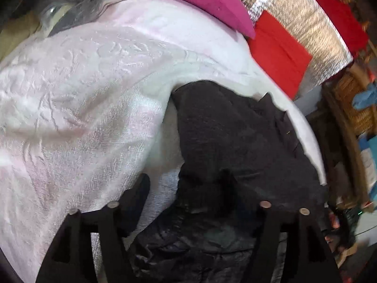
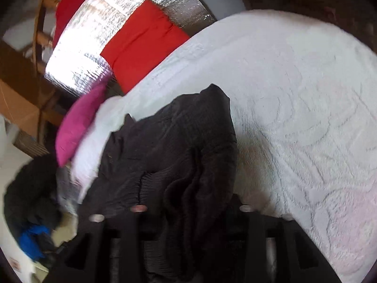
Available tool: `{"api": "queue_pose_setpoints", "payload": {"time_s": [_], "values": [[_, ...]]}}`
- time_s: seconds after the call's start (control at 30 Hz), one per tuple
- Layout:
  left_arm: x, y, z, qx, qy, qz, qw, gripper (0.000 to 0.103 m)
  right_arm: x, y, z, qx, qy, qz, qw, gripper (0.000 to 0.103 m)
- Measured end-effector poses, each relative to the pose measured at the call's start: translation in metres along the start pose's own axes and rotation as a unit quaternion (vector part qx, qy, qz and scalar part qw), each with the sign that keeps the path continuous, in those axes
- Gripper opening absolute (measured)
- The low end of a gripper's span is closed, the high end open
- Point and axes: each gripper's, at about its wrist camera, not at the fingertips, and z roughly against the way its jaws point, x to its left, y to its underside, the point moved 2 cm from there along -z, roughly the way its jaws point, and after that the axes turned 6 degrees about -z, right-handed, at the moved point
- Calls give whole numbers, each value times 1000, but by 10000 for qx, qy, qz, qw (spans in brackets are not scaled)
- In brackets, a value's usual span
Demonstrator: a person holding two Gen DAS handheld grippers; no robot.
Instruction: Fold large clothes
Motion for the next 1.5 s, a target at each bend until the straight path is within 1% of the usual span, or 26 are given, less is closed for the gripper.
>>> {"api": "queue_pose_setpoints", "payload": {"time_s": [0.03, 0.1, 0.27, 0.37, 0.4, 0.47, 0.5, 0.53, 0.57, 0.6, 0.63, 0.7, 0.77, 0.87, 0.93, 0.97, 1.0, 1.03, 1.07, 1.13, 1.17, 1.2, 1.23, 1.33, 1.43, 1.5], "values": [[3, -1, 2, -7, 76, 60, 10000, 73, -1, -2, 4, -82, -57, -10, 9999, 84], [8, -7, 2, 0, 178, 158, 9997, 77, -2, -7, 8, -307, -101, 15, 9995, 84], [13, -32, -13, -43, 267, 262, 9993, 77, -12, -26, -2, -215, -277, -270, 9990, 84], [9, -43, -29, 89, 419, 268, 9987, 77, -12, -36, -15, -72, -350, -307, 9989, 84], [8, -47, -37, 167, 532, 277, 9981, 77, -9, -38, -19, -43, -384, -250, 9989, 84], [6, -47, -47, 294, 582, 260, 9975, 77, -7, -41, -25, 36, -348, -94, 9993, 84], [1, -48, -51, 298, 539, 201, 9979, 76, -8, -40, -27, 54, -284, -49, 9996, 82], [-2, -47, -52, 299, 469, 131, 9984, 76, -6, -40, -32, 98, -158, 26, 9998, 74], [-5, -46, -51, 280, 399, 48, 9988, 67, -4, -39, -37, 124, -25, 154, 9998, 63], [-8, -46, -50, 266, 341, -36, 9991, 48, -3, -38, -40, 109, 93, 289, 9995, 43], [-10, -46, -50, 314, 218, -85, 9992, 46, 1, -37, -44, 87, 321, 488, 9983, 39], [-12, -45, -45, 297, 88, -130, 9994, 37, 8, -35, -43, 9, 447, 669, 9968, 31], [-19, -45, -38, 200, 32, -208, 9996, 32, 20, -35, -34, -223, 554, 890, 9942, 27], [-27, -45, -22, -55, -34, -355, 9994, 32, 40, -33, -16, -590, 520, 1178, 9899, 25], [-23, -43, -26, 21, -95, -255, 9996, 34, 43, -31, -14, -666, 600, 1315, 9873, 25], [-15, -39, -30, 138, -130, -141, 9997, 38, 40, -30, -18, -626, 725, 1313, 9867, 25], [-10, -36, -35, 258, -204, -62, 9994, 47, 31, -30, -28, -484, 874, 1198, 9878, 25], [-4, -35, -37, 344, -255, 0, 9991, 50, 20, -30, -35, -296, 919, 1043, 9898, 27], [-1, -33, -37, 364, -186, 60, 9991, 50, 11, -30, -40, -99, 852, 852, 9927, 29], [-3, -32, -30, 389, -187, 22, 9991, 53, 6, -31, -36, -16, 714, 598, 9957, 33], [-6, -30, -23, 360, -258, -73, 9990, 62, 6, -32, -30, 62, 645, 492, 9967, 37], [-8, -27, -18, 361, -335, -151, 9987, 75, 7, -31, -26, 110, 587, 473, 9971, 60], [-9, -24, -14, 380, -383, -200, 9983, 77, 8, -30, -20, 180, 500, 471, 9975, 82], [-14, -11, -6, 499, -275, -302, 9979, 77, 9, -22, -7, 174, 504, 666, 9964, 83], [-14, 5, 3, 615, -103, -342, 9975, 77, 8, -11, 2, 395, 456, 796, 9950, 83], [-13, 14, 7, 591, -199, -495, 9968, 77, 3, -1, -1, 610, 382, 748, 9946, 83]]}}
